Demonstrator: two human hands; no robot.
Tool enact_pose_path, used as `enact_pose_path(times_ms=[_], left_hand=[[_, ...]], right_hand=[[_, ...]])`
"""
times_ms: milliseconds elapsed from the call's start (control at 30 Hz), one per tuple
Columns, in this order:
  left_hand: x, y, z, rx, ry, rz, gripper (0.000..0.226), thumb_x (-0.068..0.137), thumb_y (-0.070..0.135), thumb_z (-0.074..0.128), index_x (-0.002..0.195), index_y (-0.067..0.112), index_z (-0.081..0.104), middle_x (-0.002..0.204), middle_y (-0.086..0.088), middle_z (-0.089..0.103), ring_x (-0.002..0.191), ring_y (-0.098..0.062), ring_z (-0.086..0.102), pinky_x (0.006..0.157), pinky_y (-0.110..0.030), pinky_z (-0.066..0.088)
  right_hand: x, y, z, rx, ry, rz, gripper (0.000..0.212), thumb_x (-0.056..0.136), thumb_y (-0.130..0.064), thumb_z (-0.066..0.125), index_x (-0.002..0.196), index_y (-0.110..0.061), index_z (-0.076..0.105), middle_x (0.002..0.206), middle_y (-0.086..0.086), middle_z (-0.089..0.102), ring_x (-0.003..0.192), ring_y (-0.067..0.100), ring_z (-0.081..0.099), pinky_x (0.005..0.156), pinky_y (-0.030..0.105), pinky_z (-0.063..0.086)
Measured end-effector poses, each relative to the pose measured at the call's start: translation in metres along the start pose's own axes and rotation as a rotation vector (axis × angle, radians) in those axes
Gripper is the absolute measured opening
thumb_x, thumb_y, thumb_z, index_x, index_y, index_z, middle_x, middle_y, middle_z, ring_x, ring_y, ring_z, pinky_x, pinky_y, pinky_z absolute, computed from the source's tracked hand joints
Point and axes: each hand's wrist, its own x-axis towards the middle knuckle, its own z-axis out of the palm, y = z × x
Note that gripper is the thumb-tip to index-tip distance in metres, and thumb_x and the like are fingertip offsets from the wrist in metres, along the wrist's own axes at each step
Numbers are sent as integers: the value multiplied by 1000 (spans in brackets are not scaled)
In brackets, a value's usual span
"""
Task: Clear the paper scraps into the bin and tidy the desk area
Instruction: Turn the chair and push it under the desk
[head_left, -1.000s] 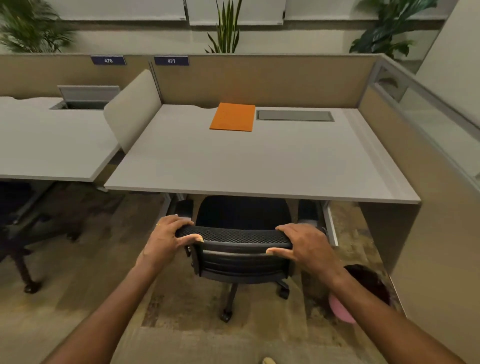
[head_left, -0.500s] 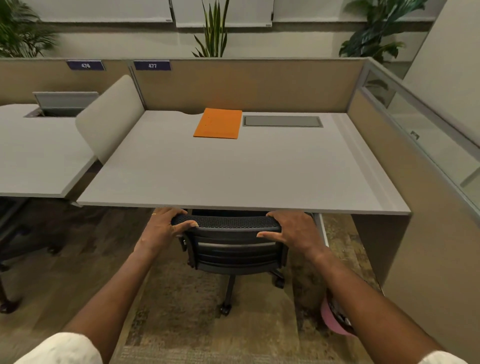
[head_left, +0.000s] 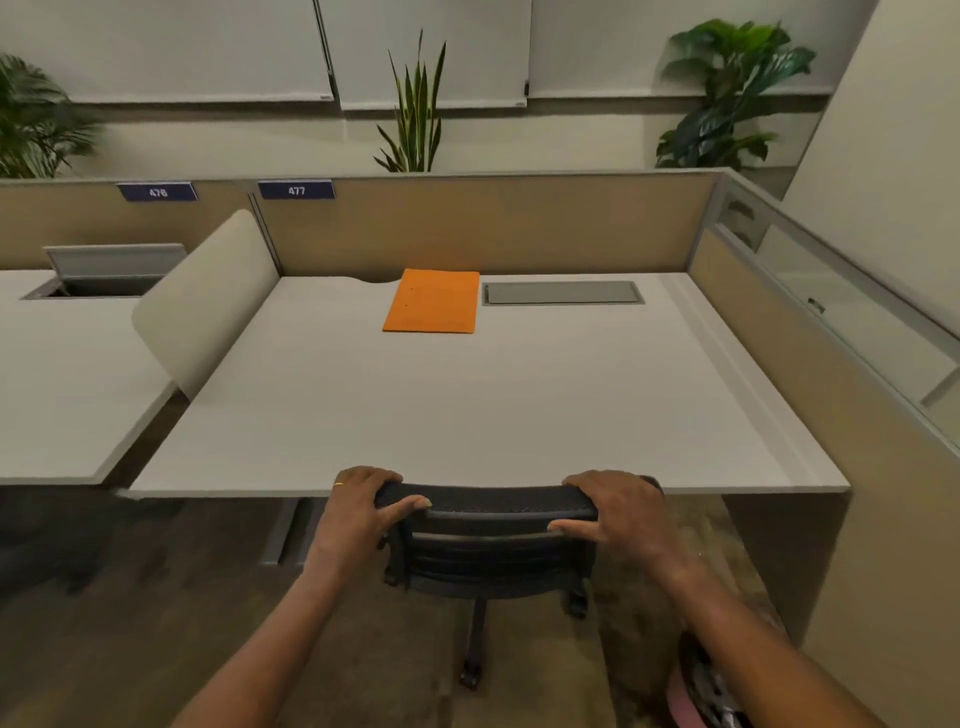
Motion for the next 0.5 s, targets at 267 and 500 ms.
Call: enact_pose_path(times_ms=[267,500], left_hand=[[5,-9,-3,174,18,66,91,73,96,22,116,30,67,112,14,65,116,-12,52,100,-30,44],[13,-23,6,457,-69,240,61,106,51,17,134,25,64,138,11,63,136,-13,51,118,-45,17]], right_hand=[[3,-10,4,-9,54,16,77,74,-94,38,116,-36,67,108,-16,71,96,9,68,83,29,55],[1,-20,-7,66,47,-7,80,73,-96,32,111,-39,73,109,-18,73,96,7,71,82,26,57]])
